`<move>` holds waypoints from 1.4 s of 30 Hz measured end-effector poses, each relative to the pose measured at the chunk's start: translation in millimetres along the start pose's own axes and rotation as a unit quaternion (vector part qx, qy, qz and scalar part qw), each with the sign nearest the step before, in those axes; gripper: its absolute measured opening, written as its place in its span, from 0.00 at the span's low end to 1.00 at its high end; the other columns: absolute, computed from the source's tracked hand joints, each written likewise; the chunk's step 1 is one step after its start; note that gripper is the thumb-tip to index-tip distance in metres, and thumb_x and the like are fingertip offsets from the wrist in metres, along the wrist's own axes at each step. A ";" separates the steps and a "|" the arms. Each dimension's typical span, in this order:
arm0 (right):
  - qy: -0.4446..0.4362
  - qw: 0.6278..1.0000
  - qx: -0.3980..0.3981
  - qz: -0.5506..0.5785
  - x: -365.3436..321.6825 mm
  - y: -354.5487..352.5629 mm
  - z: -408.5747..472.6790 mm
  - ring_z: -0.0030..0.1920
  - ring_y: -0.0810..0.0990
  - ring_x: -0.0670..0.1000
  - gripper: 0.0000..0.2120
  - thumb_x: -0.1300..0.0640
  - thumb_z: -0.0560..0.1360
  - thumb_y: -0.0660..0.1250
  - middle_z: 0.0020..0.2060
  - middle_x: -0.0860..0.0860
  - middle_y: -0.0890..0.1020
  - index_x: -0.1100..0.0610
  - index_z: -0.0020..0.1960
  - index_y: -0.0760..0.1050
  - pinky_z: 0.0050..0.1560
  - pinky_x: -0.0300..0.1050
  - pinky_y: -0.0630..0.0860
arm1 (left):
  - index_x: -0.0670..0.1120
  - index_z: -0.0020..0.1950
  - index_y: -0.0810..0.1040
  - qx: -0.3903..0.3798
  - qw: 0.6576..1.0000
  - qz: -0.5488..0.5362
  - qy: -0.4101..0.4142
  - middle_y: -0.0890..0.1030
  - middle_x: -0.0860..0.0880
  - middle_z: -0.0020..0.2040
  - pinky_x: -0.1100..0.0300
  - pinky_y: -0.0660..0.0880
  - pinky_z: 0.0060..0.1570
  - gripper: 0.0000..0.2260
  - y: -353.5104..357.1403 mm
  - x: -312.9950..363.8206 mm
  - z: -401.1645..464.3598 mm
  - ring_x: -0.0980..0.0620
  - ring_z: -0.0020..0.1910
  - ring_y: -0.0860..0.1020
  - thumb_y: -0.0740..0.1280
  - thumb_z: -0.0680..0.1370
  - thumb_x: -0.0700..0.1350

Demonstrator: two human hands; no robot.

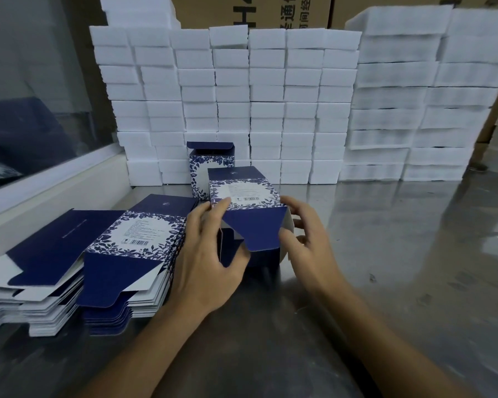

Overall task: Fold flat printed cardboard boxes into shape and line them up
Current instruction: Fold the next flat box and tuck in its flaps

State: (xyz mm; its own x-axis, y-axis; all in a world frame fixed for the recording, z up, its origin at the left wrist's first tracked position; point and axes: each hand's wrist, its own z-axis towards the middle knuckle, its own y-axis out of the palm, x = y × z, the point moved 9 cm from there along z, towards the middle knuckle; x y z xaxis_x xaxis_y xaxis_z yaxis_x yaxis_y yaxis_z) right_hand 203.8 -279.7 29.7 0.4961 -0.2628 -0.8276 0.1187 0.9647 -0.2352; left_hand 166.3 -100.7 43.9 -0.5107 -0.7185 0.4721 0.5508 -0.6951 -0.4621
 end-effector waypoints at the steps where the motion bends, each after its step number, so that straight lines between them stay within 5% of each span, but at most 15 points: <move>1: -0.014 1.000 -0.009 0.011 -5.3 1.5 -1.3 0.60 0.73 0.35 0.25 0.39 0.70 0.61 0.63 0.41 0.74 0.36 0.67 0.68 0.52 0.31 0.74 | 0.52 0.68 0.70 0.008 1.000 -0.018 -0.012 0.67 0.50 0.69 0.78 0.62 0.51 0.25 -1.3 -0.4 0.4 0.65 0.60 0.67 0.68 0.72 0.54; 4: -0.039 0.998 -0.004 0.042 -13.8 -0.1 -1.6 0.60 0.74 0.36 0.19 0.46 0.78 0.57 0.61 0.42 0.77 0.41 0.67 0.72 0.55 0.28 0.71 | 0.57 0.59 0.72 0.042 0.994 -0.083 -0.058 0.70 0.52 0.63 0.81 0.61 0.52 0.14 -8.5 -6.4 3.0 0.72 0.57 0.67 0.63 0.75 0.58; 7: -0.031 0.999 -0.002 0.023 -9.2 -0.1 0.4 0.61 0.75 0.36 0.24 0.45 0.81 0.48 0.62 0.40 0.78 0.46 0.69 0.75 0.59 0.29 0.71 | 0.56 0.54 0.73 0.068 0.989 -0.102 -0.088 0.73 0.53 0.57 0.79 0.63 0.51 0.13 -14.9 -10.3 6.4 0.69 0.56 0.69 0.61 0.77 0.63; 12: -0.010 1.000 0.012 0.001 2.4 0.4 4.8 0.58 0.80 0.44 0.15 0.51 0.84 0.58 0.60 0.46 0.81 0.48 0.68 0.75 0.57 0.42 0.79 | 0.54 0.49 0.72 0.094 0.981 -0.121 -0.119 0.72 0.52 0.51 0.74 0.66 0.45 0.18 -20.9 -11.1 5.7 0.64 0.49 0.72 0.56 0.74 0.67; 17: -0.038 0.998 -0.014 -0.039 -1.9 -1.5 2.9 0.56 0.78 0.36 0.23 0.35 0.76 0.62 0.57 0.36 0.79 0.42 0.67 0.75 0.48 0.28 0.74 | 0.49 0.42 0.70 0.116 0.976 -0.128 -0.135 0.72 0.50 0.46 0.62 0.67 0.43 0.21 -28.9 -15.0 7.6 0.59 0.43 0.71 0.56 0.74 0.67; 21: -0.066 0.992 -0.026 -0.103 -8.5 4.4 1.7 0.52 0.78 0.35 0.28 0.32 0.75 0.63 0.57 0.38 0.79 0.45 0.69 0.75 0.46 0.26 0.73 | 0.49 0.41 0.72 0.101 0.979 -0.121 -0.131 0.71 0.51 0.45 0.69 0.66 0.41 0.22 -27.1 -10.8 7.4 0.59 0.42 0.72 0.58 0.73 0.67; 25: -0.134 0.974 0.055 -0.173 -23.3 -7.7 0.4 0.36 0.77 0.39 0.11 0.48 0.81 0.64 0.34 0.37 0.76 0.47 0.42 0.80 0.36 0.29 0.68 | 0.50 0.40 0.74 0.062 0.977 -0.148 -0.138 0.72 0.52 0.46 0.71 0.66 0.43 0.20 -19.8 -10.5 9.7 0.58 0.44 0.74 0.61 0.70 0.68; 28: -0.153 0.964 0.086 -0.198 -26.6 -13.8 1.9 0.30 0.72 0.41 0.17 0.54 0.80 0.67 0.27 0.39 0.69 0.43 0.35 0.69 0.31 0.31 0.63 | 0.49 0.37 0.75 0.043 0.973 -0.173 -0.147 0.71 0.52 0.45 0.75 0.65 0.41 0.16 -18.5 -12.9 13.3 0.62 0.42 0.73 0.66 0.71 0.62; 33: -0.162 0.963 0.096 -0.195 -21.2 -18.2 3.0 0.35 0.76 0.47 0.12 0.57 0.79 0.69 0.30 0.47 0.80 0.59 0.37 0.81 0.34 0.38 0.71 | 0.50 0.38 0.77 0.036 0.973 -0.177 -0.145 0.71 0.51 0.45 0.76 0.65 0.40 0.12 -19.4 -12.7 14.5 0.62 0.40 0.73 0.67 0.71 0.58; 38: -0.134 0.974 0.101 -0.155 -16.1 -18.6 3.3 0.37 0.79 0.39 0.07 0.58 0.77 0.71 0.34 0.45 0.83 0.55 0.41 0.84 0.36 0.28 0.70 | 0.50 0.38 0.77 0.043 0.974 -0.168 -0.147 0.71 0.51 0.45 0.76 0.65 0.40 0.13 -21.1 -14.4 14.9 0.62 0.40 0.73 0.67 0.71 0.59; 42: -0.037 0.990 0.027 -0.130 5.2 -5.6 8.0 0.39 0.81 0.40 0.01 0.51 0.75 0.74 0.37 0.36 0.83 0.47 0.46 0.83 0.39 0.33 0.76 | 0.51 0.38 0.77 0.049 0.973 -0.169 -0.147 0.73 0.50 0.46 0.74 0.68 0.43 0.16 -22.2 -17.5 14.8 0.57 0.44 0.75 0.65 0.71 0.63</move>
State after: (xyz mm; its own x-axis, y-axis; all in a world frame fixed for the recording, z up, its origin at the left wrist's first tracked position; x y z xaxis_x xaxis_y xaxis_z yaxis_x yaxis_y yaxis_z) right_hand 212.5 -286.4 30.8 0.5044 -0.5032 -0.7017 0.2965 0.8642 -0.4065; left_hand 172.8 -72.3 57.0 -0.4697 -0.4011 0.7865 0.4515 -0.8747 -0.1764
